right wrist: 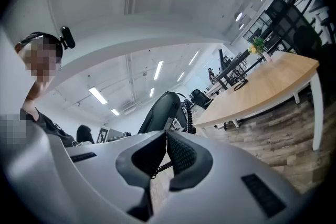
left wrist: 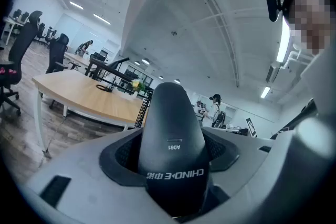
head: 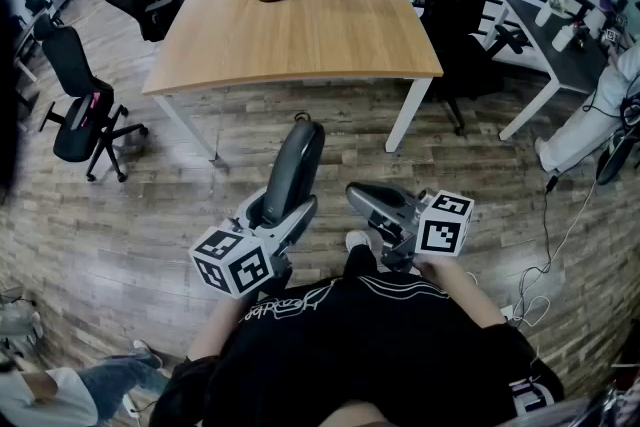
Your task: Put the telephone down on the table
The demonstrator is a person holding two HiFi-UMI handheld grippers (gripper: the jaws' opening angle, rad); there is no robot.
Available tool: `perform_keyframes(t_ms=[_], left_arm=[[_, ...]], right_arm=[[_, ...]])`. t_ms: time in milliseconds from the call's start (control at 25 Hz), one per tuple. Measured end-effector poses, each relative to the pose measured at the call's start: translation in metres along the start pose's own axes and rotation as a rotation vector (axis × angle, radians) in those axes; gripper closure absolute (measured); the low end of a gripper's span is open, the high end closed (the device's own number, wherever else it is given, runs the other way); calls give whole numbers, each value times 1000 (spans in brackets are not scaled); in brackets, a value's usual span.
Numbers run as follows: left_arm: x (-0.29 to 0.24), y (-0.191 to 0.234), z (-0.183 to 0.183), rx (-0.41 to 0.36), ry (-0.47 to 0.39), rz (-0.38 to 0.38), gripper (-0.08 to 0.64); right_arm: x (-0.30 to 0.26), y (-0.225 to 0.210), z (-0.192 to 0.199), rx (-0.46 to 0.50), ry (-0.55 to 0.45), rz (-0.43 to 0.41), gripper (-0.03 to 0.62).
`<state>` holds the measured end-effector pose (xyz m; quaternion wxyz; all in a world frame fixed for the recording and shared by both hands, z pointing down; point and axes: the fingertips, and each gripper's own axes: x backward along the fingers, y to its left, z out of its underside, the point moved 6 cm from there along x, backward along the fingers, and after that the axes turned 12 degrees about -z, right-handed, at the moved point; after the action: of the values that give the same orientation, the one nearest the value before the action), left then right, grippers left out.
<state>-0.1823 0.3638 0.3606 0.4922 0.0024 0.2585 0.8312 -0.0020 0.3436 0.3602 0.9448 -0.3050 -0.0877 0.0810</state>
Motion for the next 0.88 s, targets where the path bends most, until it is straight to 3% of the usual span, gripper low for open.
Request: perform_keyframes(t_ms=[400,880], left_arm=[[-32,-3,-9,-34,13,-19,273],[-157,8,-33,1,68,-59,273]], right_arm=[[7,-28,-21,-8,-12,-13,552],[35,-138,-89,-65,-18,-7,552]])
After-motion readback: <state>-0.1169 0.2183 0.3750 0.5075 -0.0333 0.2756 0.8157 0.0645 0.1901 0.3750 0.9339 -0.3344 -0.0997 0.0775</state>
